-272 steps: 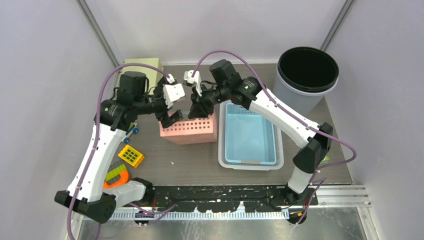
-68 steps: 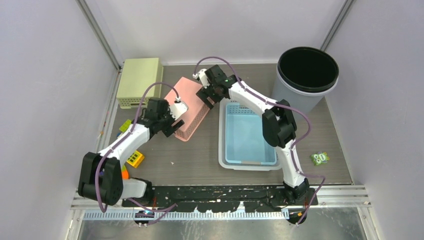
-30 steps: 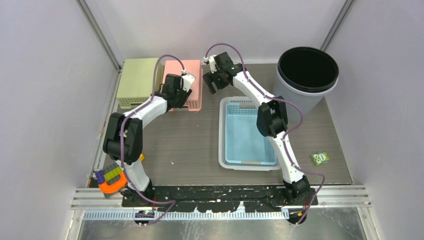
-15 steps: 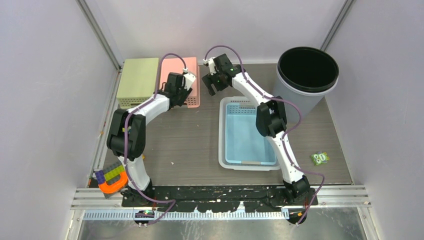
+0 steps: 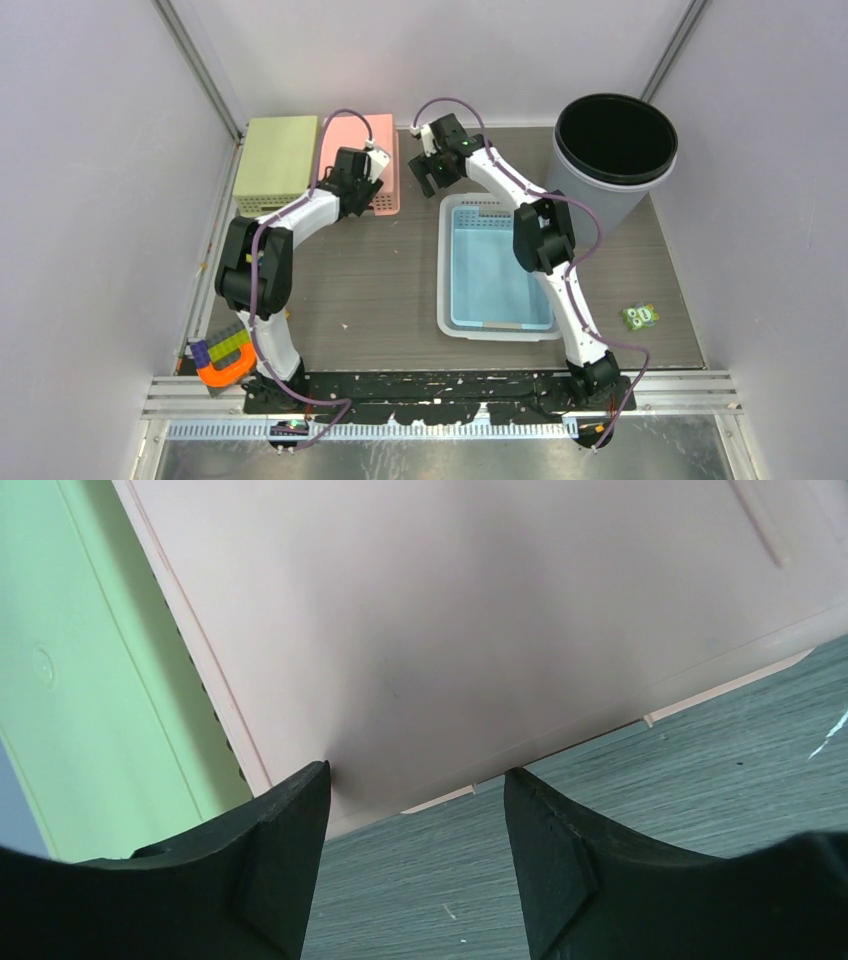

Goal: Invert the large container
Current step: Move the container to the center of the board.

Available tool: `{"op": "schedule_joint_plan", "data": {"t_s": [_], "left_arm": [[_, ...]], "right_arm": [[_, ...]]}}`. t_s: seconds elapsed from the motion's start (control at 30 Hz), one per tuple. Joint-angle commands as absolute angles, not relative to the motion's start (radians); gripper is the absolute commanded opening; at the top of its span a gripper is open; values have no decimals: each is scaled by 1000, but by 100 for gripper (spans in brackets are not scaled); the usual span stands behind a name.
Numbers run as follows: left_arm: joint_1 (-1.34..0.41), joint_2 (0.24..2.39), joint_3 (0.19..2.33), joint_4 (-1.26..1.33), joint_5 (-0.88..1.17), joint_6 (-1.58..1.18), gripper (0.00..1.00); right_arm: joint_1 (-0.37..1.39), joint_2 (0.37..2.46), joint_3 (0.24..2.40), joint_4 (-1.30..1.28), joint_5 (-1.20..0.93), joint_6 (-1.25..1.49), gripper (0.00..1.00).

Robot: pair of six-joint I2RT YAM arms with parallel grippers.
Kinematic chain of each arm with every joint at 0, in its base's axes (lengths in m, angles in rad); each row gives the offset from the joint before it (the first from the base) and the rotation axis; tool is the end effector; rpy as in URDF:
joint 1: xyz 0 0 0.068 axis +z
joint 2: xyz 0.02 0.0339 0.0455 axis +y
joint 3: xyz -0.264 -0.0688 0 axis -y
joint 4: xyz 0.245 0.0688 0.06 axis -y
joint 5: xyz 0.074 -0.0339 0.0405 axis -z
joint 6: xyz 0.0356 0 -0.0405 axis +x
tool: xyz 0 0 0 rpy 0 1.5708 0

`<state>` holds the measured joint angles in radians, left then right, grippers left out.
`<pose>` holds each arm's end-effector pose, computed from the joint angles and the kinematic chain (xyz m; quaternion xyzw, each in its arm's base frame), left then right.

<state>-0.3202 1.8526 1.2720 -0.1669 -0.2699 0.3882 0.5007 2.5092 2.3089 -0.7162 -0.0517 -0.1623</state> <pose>0.3927 -0.1202 0.2092 0.2645 0.8704 0.1367 0.3921 0.4831 0.2664 0.1927 -0.3160 0.8924 0.0782 0.3125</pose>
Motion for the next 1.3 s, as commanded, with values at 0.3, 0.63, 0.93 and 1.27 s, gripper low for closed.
{"op": "schedule_joint_plan", "data": {"t_s": [0.3,0.63,0.93,1.27], "left_arm": [[-313,1852,1241,-131,-368,420,66],[-313,1836,1224,-61,-445,466,67],[-311,1854,1238,-41,-491,491,67],[-299,1854,1251,-46,-503,494,68]], "right_arm": [[495,2437,2286,-681,-89,-158,89],[495,2420,2259,-677,-96,-158,89],[495,2408,2242,-675,-97,-159,89],[493,2400,2239,-675,-97,-161,89]]}}
